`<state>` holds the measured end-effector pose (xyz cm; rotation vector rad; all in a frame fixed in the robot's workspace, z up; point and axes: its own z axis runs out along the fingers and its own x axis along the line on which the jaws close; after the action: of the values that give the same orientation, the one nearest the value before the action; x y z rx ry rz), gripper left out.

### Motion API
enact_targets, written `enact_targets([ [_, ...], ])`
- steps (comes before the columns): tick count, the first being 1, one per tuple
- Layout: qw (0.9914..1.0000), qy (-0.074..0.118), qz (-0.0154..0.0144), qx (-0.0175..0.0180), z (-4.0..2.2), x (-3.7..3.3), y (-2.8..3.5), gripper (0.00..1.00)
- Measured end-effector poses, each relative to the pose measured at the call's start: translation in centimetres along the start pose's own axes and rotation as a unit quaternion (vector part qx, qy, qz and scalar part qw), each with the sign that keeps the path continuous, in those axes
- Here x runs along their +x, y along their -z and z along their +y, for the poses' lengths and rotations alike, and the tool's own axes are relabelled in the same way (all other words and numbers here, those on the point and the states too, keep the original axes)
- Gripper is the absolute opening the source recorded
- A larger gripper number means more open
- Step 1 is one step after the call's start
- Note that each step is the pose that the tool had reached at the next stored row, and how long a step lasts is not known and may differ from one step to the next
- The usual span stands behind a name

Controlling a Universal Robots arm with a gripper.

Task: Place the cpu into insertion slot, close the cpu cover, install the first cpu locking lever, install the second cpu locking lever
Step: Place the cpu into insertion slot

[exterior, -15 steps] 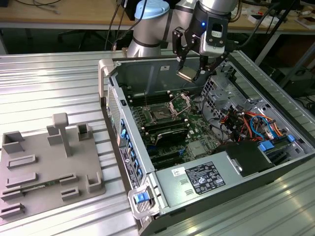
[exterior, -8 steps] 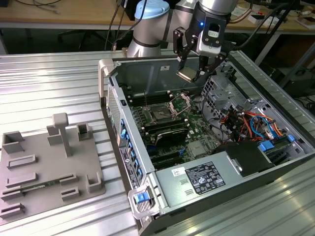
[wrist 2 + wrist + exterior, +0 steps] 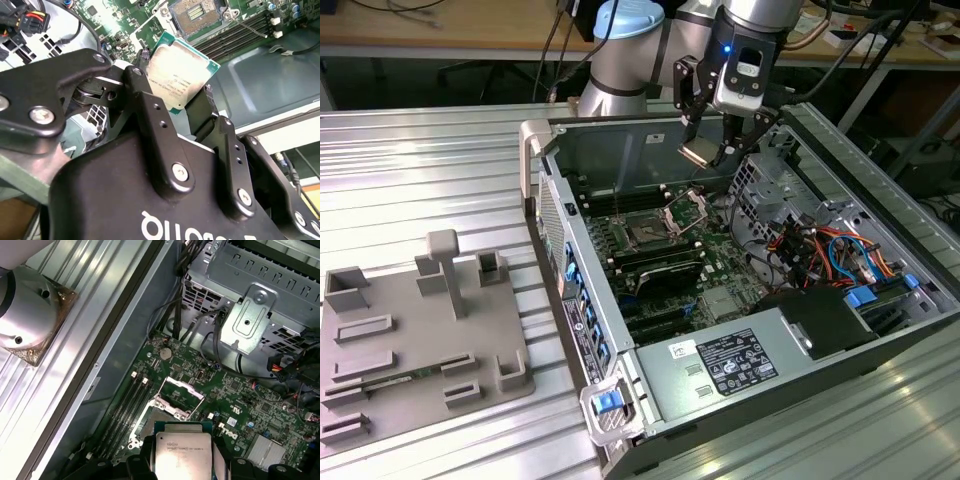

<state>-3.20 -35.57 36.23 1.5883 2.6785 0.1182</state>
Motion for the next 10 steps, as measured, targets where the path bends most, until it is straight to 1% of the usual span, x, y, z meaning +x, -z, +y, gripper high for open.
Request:
enact_targets([
  [10, 1.00000, -0.002, -0.0001, -0.0001, 0.00, 0.00, -0.01, 0.55],
])
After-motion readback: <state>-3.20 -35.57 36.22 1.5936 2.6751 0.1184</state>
